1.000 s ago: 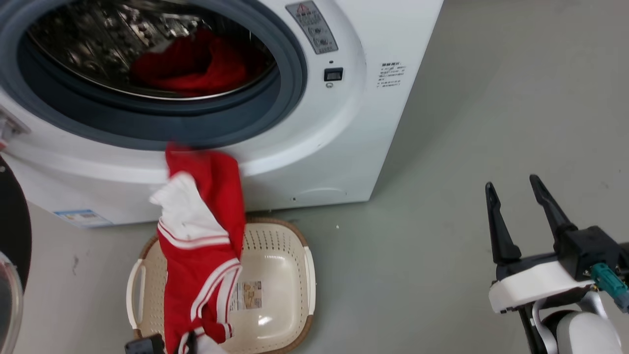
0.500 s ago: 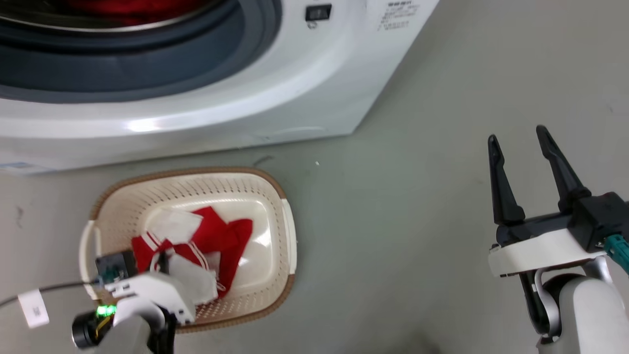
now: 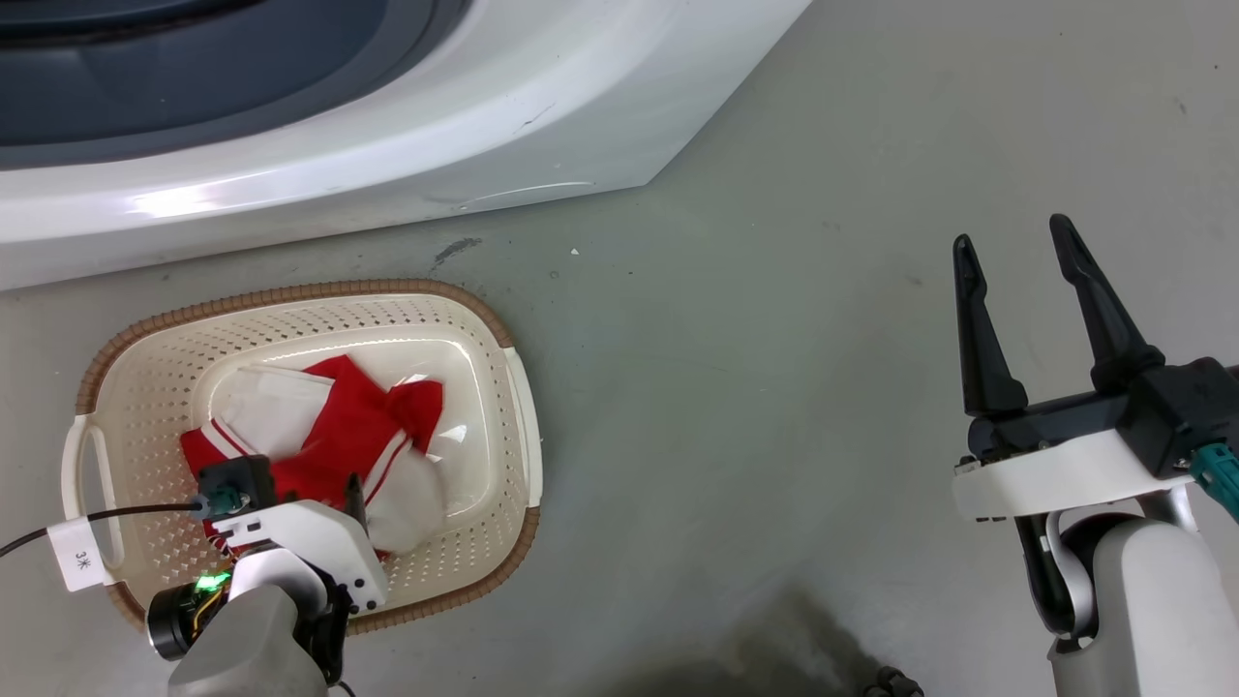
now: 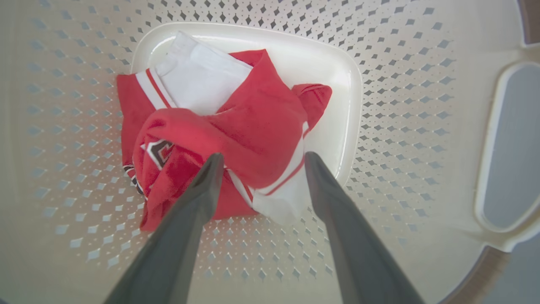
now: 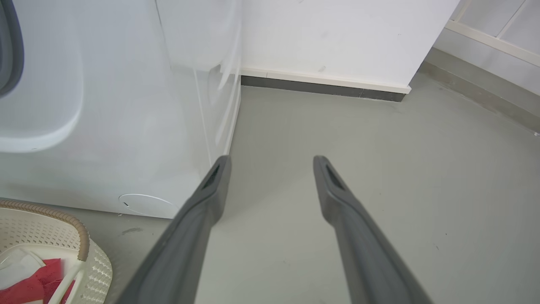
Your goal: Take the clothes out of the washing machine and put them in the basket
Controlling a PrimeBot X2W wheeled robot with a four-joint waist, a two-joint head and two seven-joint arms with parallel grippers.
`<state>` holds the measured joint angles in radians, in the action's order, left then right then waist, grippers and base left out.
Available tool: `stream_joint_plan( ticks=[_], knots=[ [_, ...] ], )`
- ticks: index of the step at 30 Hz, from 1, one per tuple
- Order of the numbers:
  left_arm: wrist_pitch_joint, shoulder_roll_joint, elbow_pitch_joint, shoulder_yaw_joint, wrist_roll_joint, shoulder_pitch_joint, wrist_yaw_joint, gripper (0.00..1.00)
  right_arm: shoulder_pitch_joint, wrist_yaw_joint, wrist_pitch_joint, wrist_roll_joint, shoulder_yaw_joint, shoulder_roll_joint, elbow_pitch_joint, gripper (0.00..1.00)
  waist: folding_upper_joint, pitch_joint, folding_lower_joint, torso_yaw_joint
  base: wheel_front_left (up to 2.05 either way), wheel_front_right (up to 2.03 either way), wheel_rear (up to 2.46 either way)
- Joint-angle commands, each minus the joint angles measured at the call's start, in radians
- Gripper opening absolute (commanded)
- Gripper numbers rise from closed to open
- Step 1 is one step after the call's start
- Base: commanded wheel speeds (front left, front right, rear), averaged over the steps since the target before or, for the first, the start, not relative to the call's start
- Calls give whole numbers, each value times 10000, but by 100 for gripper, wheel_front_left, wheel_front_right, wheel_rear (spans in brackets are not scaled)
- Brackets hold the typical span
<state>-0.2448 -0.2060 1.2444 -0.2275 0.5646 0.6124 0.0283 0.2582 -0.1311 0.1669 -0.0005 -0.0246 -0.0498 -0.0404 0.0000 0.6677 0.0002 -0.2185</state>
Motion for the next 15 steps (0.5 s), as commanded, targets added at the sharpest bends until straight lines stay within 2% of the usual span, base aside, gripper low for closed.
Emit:
stream_joint_plan(
  ticks=[1, 7, 15],
  knots=[
    [1, 25, 113, -36, 20, 140, 60, 100, 179, 7, 85, -3, -14, -8, 48, 100, 0, 1, -2, 1, 0, 0, 0],
    [7, 107, 298, -54, 112, -128, 155, 100, 215, 7, 143, -32, -59, -10, 247, 100, 0, -386, -2, 99, 0, 0, 0],
    [-200, 185, 206, 23, 151, -675, 362, 100, -145, 7, 193, -90, -94, -11, 617, 100, 0, -1883, -2, 388, 0, 0, 0]
  ],
)
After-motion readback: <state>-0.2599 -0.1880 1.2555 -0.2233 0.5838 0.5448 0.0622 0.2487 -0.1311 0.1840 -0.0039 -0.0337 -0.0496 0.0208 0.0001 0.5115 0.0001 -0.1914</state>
